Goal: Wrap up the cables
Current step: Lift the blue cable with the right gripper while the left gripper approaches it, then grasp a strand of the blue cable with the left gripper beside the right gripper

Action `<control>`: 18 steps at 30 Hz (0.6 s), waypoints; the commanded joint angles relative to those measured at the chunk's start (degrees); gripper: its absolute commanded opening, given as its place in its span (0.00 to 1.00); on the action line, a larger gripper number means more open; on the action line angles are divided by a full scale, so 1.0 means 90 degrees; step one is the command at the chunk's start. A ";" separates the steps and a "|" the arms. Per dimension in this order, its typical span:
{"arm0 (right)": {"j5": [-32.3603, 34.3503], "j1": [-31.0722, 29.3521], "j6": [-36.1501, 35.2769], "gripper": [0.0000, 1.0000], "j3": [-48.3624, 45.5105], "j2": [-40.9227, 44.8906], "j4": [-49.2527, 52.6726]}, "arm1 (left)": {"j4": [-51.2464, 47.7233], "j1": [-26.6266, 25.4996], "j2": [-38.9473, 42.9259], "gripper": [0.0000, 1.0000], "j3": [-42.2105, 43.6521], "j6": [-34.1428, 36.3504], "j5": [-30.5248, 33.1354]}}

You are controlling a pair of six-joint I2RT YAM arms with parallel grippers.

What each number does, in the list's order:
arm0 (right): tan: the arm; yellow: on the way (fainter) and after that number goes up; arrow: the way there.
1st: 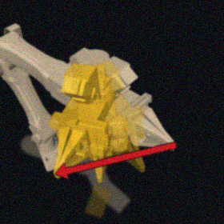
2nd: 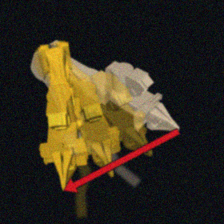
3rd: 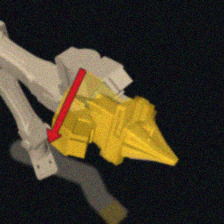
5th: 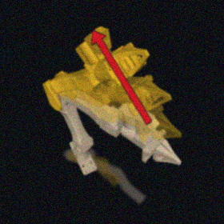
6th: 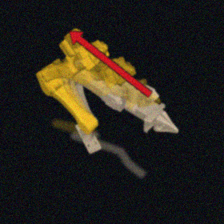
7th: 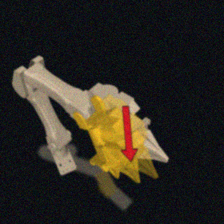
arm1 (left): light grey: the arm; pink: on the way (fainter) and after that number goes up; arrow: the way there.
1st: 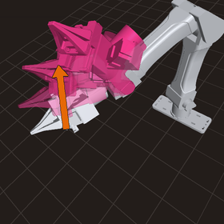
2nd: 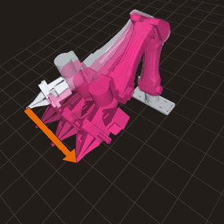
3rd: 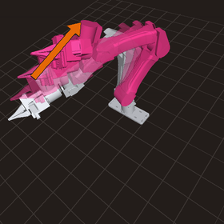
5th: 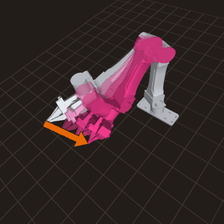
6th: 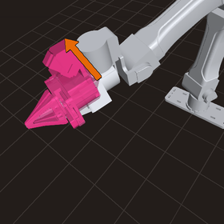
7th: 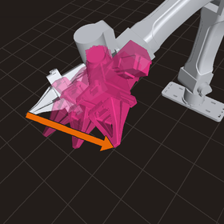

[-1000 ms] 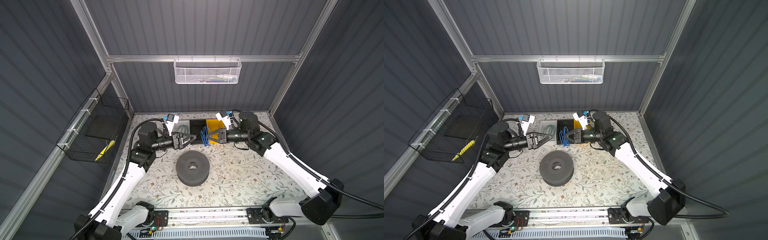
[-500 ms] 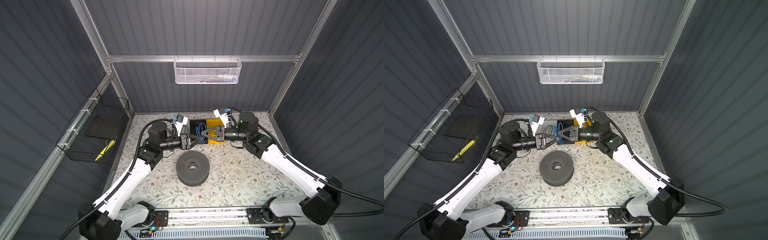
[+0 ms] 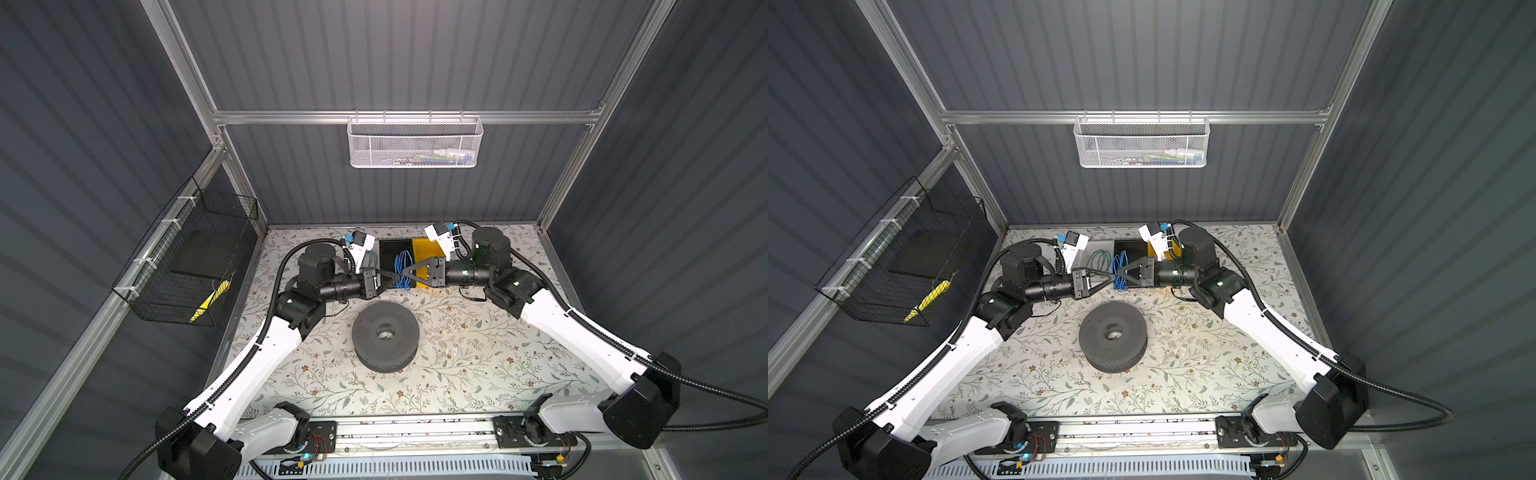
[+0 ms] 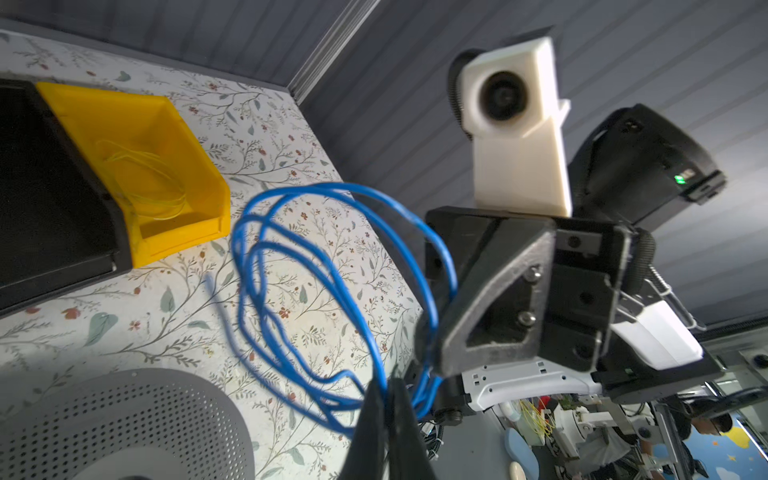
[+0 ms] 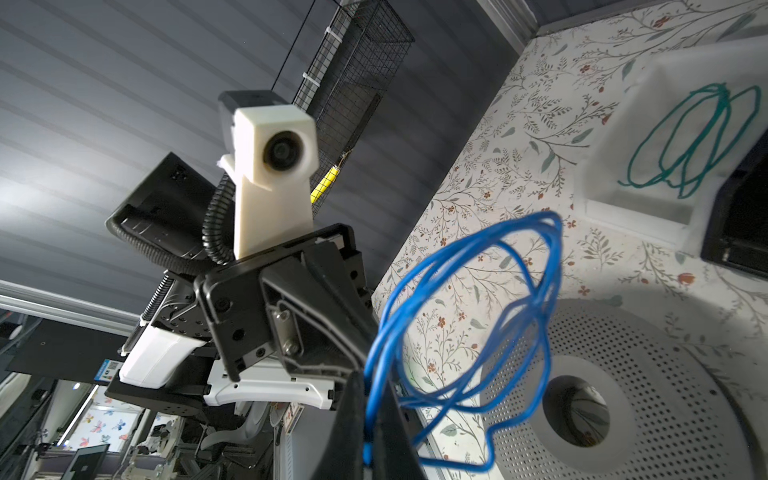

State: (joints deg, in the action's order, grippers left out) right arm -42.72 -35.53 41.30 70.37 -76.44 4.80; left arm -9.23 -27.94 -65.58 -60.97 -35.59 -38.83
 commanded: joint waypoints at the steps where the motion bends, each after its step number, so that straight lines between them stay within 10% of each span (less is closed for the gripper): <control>1: -0.0193 -0.0095 -0.0356 0.00 0.0095 0.0330 0.0377 | -0.0320 0.0048 0.0167 0.00 -0.0142 0.0212 0.0654; 18: 0.1561 0.0141 -0.1695 0.00 0.0315 0.0906 0.2678 | -0.1149 0.0067 0.0536 0.00 -0.0519 0.0757 0.1201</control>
State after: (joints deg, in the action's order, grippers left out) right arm -32.93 -34.59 29.61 72.18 -69.08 22.35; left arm -17.39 -28.03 -62.19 -62.83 -31.16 -31.09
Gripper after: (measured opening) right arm 0.055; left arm 0.062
